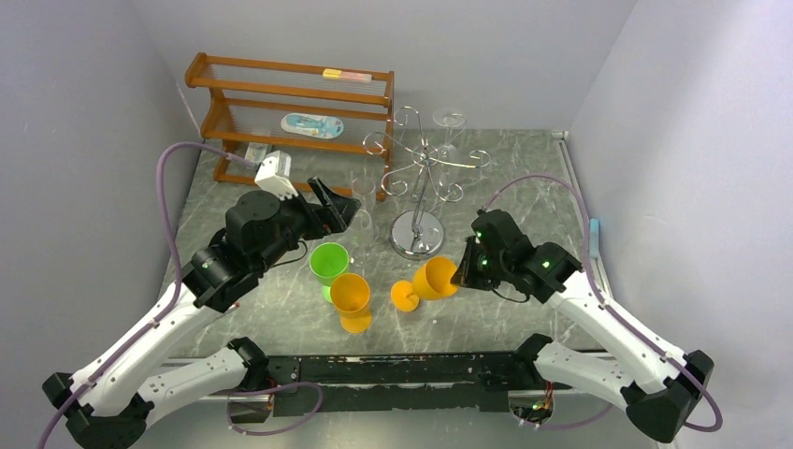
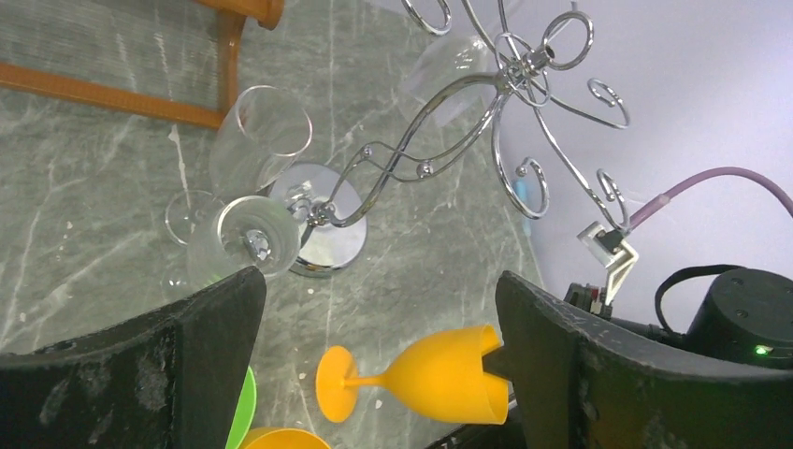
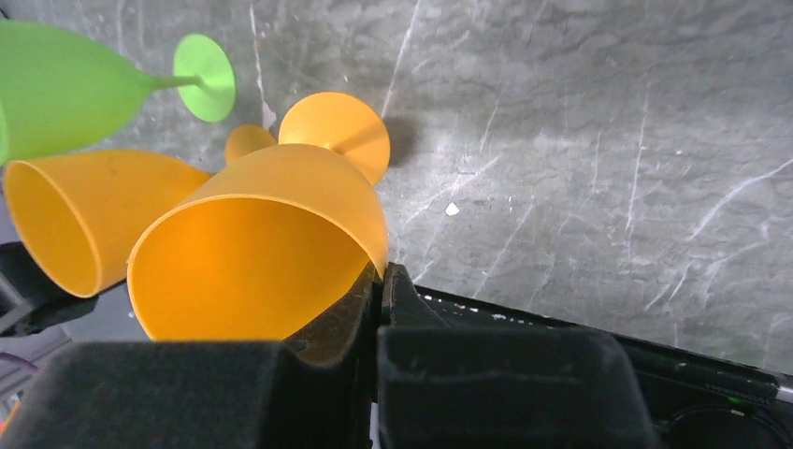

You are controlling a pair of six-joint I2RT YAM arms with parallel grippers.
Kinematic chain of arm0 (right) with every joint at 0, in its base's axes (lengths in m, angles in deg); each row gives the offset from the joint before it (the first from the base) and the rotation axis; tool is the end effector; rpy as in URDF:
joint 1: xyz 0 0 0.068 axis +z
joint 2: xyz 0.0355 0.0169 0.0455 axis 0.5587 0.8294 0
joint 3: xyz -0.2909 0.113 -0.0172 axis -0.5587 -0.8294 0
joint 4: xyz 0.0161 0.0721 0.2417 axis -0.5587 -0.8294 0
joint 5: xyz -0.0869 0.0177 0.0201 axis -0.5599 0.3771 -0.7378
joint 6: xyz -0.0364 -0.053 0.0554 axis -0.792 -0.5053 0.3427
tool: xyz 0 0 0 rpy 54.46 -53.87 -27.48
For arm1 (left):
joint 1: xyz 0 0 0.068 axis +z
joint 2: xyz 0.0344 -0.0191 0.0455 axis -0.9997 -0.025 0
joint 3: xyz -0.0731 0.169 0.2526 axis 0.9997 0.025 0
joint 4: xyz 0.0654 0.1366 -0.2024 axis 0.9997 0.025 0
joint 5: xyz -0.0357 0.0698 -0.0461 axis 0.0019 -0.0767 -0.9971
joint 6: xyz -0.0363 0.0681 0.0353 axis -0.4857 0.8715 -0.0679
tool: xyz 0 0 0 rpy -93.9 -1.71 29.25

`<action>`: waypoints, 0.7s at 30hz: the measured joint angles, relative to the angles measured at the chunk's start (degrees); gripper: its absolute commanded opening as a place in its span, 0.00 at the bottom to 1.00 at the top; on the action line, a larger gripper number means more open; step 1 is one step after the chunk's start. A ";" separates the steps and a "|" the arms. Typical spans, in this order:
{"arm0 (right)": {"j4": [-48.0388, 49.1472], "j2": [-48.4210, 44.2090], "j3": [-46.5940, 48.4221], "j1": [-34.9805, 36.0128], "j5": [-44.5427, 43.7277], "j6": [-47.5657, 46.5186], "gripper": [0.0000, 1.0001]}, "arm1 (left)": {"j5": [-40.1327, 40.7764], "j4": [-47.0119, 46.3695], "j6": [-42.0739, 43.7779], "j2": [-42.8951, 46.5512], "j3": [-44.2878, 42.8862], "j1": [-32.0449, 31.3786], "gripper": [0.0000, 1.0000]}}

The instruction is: Place the wine glass upside down on the wine glass rack

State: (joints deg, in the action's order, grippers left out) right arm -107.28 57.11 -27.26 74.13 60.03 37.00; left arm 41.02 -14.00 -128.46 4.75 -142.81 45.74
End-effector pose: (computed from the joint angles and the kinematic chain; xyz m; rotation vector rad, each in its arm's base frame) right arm 0.1259 0.1071 0.2899 0.0961 2.6228 0.5819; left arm 0.1536 -0.1189 0.4140 -0.1626 1.8839 -0.8306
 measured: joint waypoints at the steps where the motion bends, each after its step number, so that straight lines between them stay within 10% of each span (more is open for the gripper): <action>1: -0.63 -0.11 1.14 0.00 -0.74 -0.07 0.00 | -0.09 -0.83 -0.28 0.61 0.68 0.00 0.97; 9: 1.79 -7.08 4.83 0.02 -2.43 -0.98 0.00 | 0.61 0.63 -9.79 2.36 2.73 0.00 0.97; 21: 31.91 -10.97 -5.05 0.02 1.66 -1.44 0.00 | -4.87 11.50 -31.06 -1.75 1.51 0.00 0.97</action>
State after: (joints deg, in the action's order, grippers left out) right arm -75.37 46.13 -32.31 74.15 61.69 35.55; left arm 36.14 -2.50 -159.52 3.00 -141.30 45.74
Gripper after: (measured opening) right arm 0.011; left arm 0.970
